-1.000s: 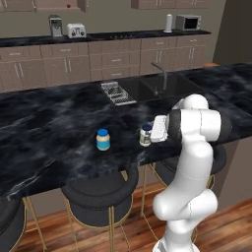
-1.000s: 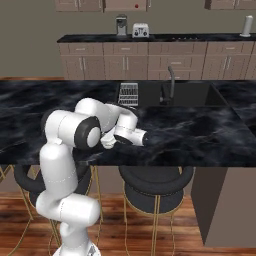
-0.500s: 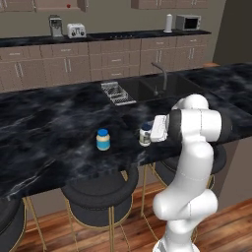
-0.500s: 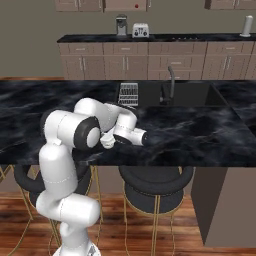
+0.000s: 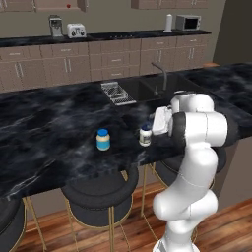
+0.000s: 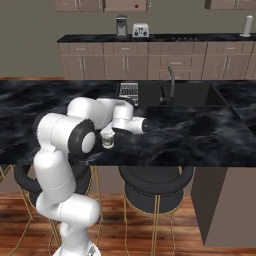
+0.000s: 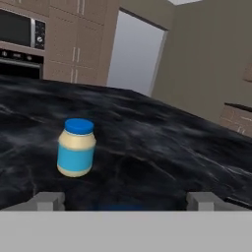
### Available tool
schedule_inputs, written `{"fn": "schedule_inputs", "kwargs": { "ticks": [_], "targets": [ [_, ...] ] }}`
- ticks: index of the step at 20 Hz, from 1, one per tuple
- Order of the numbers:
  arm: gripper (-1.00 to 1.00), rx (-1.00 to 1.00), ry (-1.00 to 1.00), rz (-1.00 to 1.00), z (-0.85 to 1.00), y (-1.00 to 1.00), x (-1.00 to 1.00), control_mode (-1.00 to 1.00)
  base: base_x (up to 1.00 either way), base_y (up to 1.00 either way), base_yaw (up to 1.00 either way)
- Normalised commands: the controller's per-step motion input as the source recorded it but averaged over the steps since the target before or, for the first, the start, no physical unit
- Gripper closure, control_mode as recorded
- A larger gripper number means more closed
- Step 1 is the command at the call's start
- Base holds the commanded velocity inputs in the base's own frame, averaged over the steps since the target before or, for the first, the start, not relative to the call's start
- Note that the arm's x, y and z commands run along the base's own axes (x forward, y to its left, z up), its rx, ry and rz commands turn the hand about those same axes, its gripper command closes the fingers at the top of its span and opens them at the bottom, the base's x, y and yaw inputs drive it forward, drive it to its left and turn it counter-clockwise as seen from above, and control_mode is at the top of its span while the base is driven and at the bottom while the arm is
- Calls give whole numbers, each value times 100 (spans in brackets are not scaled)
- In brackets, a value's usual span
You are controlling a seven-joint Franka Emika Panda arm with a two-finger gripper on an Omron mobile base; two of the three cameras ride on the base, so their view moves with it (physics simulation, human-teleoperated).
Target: The dining table condiment station is running low on mayonnaise. Refill the condiment station by opening the cabinet and taking the mayonnaise from the cabinet and placing it on the dining table.
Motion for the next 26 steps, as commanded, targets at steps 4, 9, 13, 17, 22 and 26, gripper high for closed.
{"fn": "schedule_inputs", "kwargs": {
  "ticks": [4, 9, 13, 17, 22, 26],
  "targets": [
    [-100, -8, 0, 0, 63, 14, -41, -100, 0, 0, 0],
    [-100, -3, 0, 0, 53, 31, -68, -100, 0, 0, 0],
    [-100, 0, 0, -5, 50, 50, -69, -100, 0, 0, 0],
    [-100, 0, 0, -14, 40, 56, -67, -100, 0, 0, 0],
    [-100, 0, 0, -25, 29, 34, -80, -100, 0, 0, 0],
    [-100, 0, 0, -33, 26, 4, -95, -100, 0, 0, 0]
  ]
}}
